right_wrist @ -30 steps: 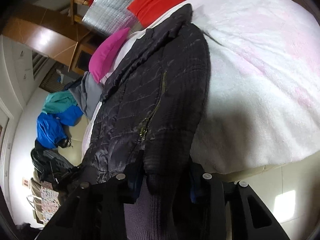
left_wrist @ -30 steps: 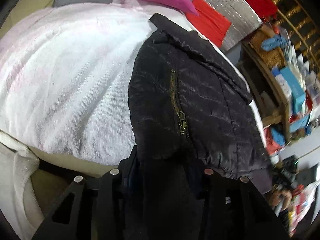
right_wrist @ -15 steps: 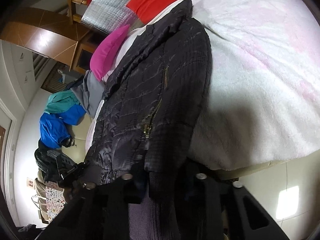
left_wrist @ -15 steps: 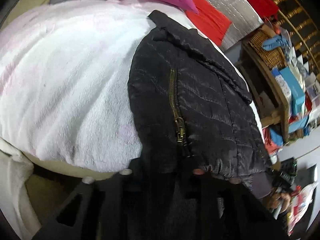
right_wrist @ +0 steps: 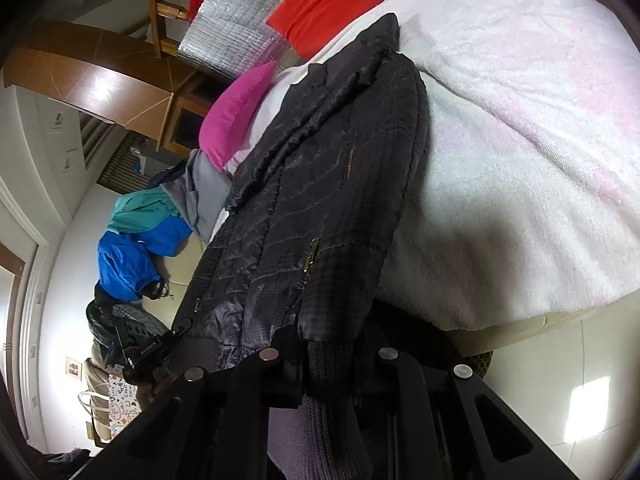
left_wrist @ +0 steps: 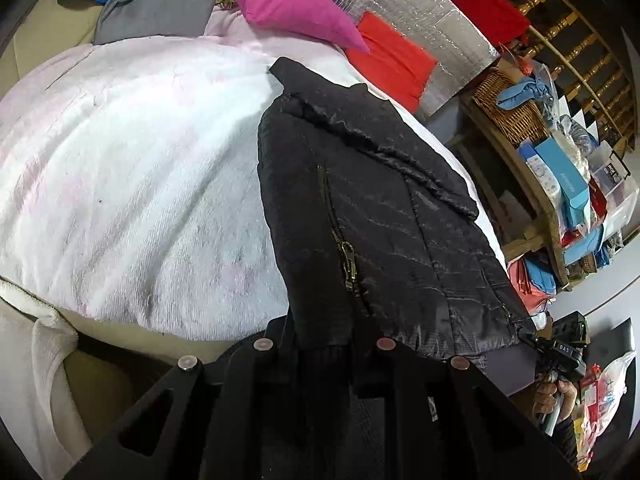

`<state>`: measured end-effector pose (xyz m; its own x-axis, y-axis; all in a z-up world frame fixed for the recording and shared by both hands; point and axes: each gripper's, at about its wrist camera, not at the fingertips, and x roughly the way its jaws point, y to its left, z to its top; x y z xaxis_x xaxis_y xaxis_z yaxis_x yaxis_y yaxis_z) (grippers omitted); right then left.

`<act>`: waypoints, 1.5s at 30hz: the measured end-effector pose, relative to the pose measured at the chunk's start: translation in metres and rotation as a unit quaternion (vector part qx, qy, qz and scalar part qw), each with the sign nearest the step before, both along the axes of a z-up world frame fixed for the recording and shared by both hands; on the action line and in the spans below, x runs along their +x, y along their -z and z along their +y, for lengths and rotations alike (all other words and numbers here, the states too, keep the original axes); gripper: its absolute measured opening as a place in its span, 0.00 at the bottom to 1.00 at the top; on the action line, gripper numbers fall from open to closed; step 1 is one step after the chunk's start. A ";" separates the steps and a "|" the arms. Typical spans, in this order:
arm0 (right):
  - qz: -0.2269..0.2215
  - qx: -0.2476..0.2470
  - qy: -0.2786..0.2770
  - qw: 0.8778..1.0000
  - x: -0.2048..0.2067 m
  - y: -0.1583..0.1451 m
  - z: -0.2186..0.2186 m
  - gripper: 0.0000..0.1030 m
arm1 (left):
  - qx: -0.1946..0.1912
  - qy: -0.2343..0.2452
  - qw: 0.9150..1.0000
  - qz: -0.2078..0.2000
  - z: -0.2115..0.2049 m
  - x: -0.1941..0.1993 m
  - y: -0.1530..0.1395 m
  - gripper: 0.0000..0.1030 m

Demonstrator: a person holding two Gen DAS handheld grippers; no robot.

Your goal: Fold large clothes

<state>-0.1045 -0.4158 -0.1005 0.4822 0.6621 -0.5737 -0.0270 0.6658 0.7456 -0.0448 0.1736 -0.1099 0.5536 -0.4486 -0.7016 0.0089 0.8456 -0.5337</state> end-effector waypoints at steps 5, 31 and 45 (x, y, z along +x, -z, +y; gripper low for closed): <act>-0.007 0.012 0.001 1.000 -0.002 -0.007 -0.007 0.16 | -0.007 -0.003 1.000 -0.004 0.003 -0.003 -0.005 0.18; -0.034 0.049 0.001 0.998 -0.008 -0.028 -0.032 0.16 | 0.043 0.011 0.999 -0.012 -0.004 -0.003 -0.025 0.18; -0.030 0.052 0.010 0.998 0.000 -0.032 -0.030 0.16 | 0.086 -0.001 0.996 -0.018 -0.012 0.002 -0.033 0.18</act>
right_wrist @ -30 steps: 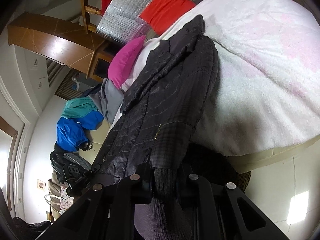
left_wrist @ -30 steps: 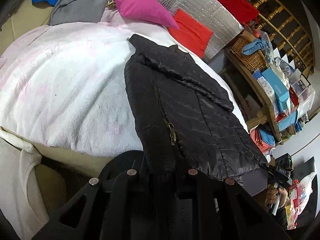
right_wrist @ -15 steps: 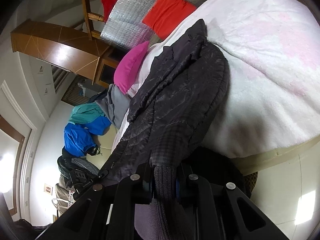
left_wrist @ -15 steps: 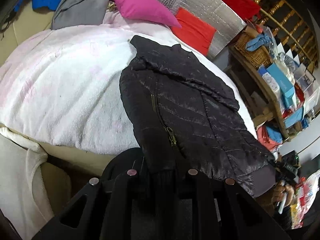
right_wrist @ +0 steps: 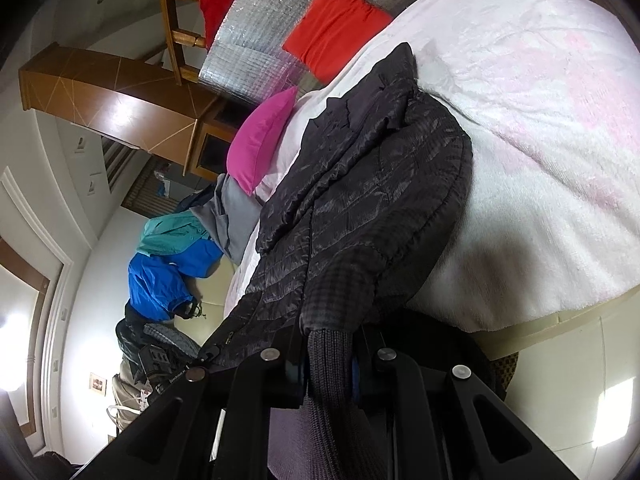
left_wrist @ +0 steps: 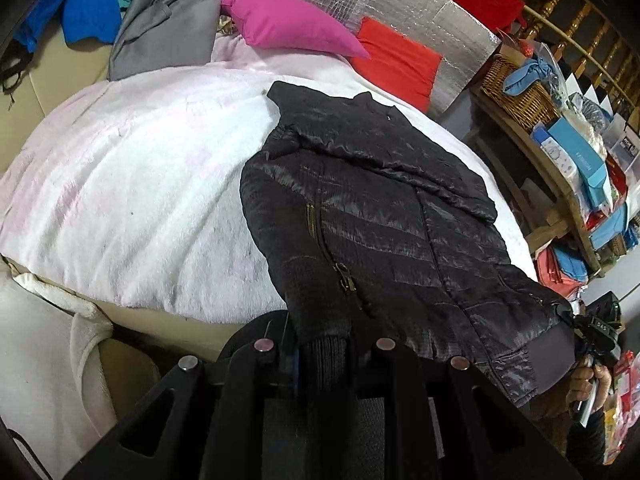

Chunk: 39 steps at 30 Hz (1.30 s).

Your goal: Fold large clothes

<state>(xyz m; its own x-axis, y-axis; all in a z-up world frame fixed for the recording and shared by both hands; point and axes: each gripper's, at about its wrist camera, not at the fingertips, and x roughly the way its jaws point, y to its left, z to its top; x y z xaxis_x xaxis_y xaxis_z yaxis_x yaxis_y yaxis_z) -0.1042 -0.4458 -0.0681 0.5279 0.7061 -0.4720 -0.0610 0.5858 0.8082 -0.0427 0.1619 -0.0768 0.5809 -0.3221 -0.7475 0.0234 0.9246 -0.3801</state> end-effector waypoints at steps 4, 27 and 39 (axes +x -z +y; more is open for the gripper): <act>-0.005 -0.003 -0.003 1.000 0.004 -0.004 0.002 0.16 | 0.019 -0.004 1.000 -0.005 -0.005 0.003 -0.006 0.18; -0.041 -0.002 0.013 0.999 0.028 -0.030 0.002 0.16 | -0.009 -0.018 0.999 -0.048 -0.002 0.018 -0.038 0.18; -0.073 0.013 0.025 0.997 0.047 -0.050 -0.002 0.15 | -0.020 -0.028 0.995 -0.094 -0.009 0.044 -0.070 0.18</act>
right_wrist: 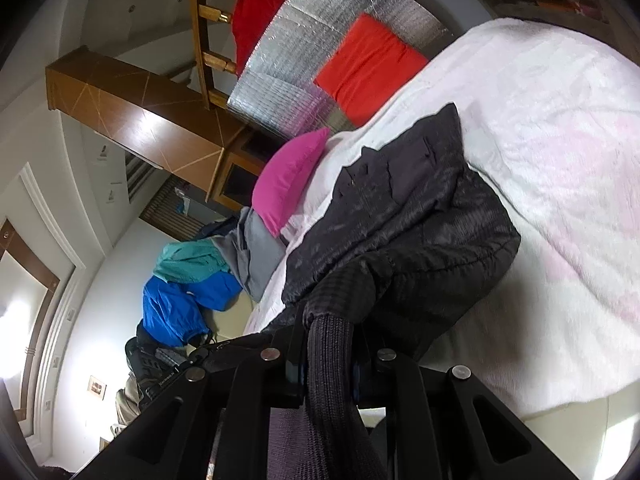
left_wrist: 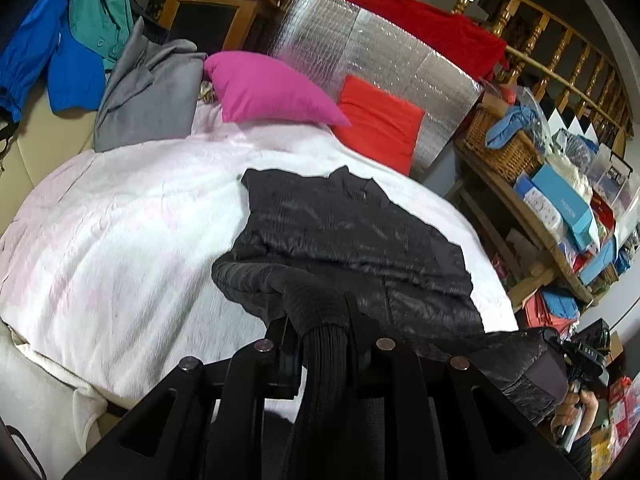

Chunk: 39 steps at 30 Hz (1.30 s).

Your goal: Fold large clothes

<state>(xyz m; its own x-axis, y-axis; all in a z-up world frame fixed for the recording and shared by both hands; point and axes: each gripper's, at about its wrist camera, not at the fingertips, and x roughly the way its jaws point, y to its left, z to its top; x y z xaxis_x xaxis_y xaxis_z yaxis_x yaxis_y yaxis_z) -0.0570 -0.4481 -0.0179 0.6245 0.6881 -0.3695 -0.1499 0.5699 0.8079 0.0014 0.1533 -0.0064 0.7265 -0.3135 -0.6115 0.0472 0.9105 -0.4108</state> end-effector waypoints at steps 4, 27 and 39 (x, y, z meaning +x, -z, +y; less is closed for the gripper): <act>-0.002 0.002 0.005 1.000 0.003 -0.002 -0.001 0.15 | -0.009 -0.006 1.000 0.000 0.003 0.006 0.001 0.18; -0.016 0.008 0.024 1.000 0.030 -0.017 0.010 0.15 | 0.036 -0.045 0.998 -0.002 -0.003 0.025 0.009 0.18; -0.015 -0.003 0.027 1.000 0.035 -0.022 0.013 0.15 | 0.039 -0.043 0.998 -0.003 -0.003 0.025 0.010 0.18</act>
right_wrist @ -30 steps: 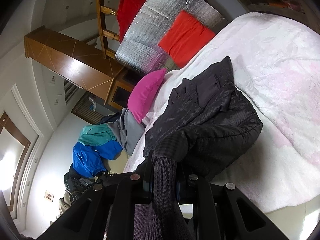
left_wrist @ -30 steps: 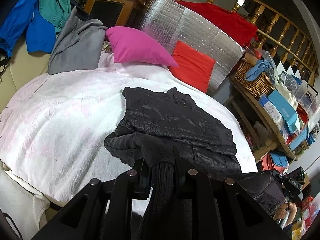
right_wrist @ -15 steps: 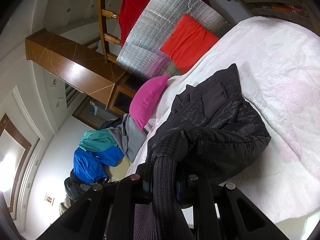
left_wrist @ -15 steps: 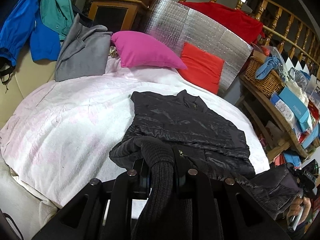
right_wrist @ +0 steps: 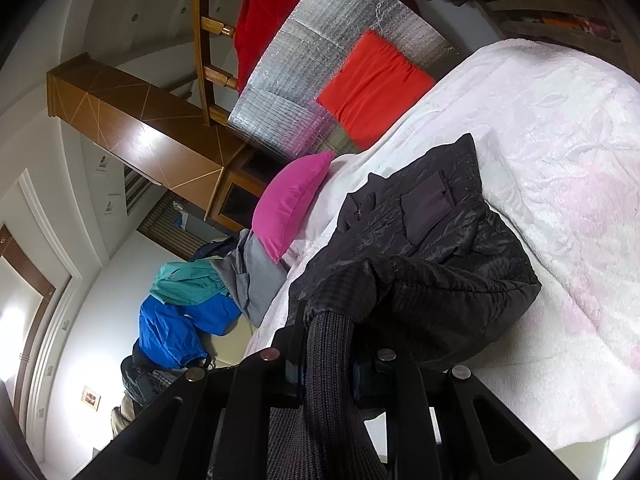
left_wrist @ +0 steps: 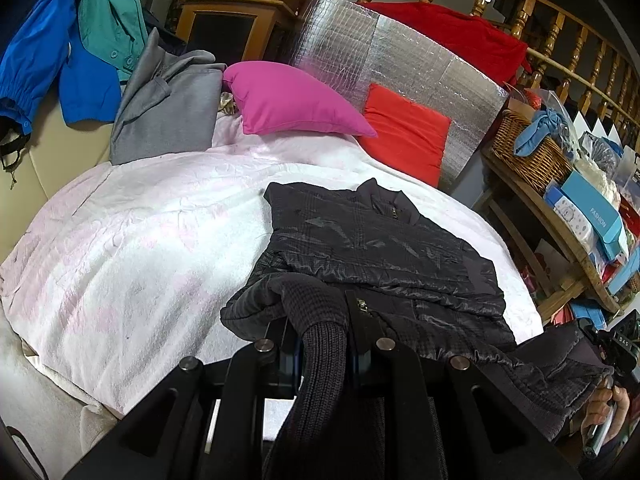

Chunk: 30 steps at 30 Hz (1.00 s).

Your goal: Fold large clothes

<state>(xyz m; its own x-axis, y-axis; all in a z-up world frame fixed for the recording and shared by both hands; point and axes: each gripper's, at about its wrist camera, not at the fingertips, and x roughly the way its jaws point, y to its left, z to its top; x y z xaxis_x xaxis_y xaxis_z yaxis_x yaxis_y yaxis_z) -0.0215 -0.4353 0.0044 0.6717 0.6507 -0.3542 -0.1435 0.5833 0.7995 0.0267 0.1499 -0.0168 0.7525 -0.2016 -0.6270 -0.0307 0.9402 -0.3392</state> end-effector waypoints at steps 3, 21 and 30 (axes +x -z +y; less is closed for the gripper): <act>-0.002 -0.003 -0.001 1.000 0.001 -0.003 0.001 0.15 | -0.001 0.001 1.000 -0.001 0.000 -0.001 -0.001 0.18; -0.031 0.002 0.005 1.000 0.013 -0.021 -0.004 0.15 | 0.000 0.010 1.000 -0.021 -0.007 0.018 -0.028 0.18; -0.061 0.002 0.013 0.998 0.042 -0.052 -0.001 0.15 | -0.007 0.007 0.999 -0.050 -0.008 0.051 -0.056 0.18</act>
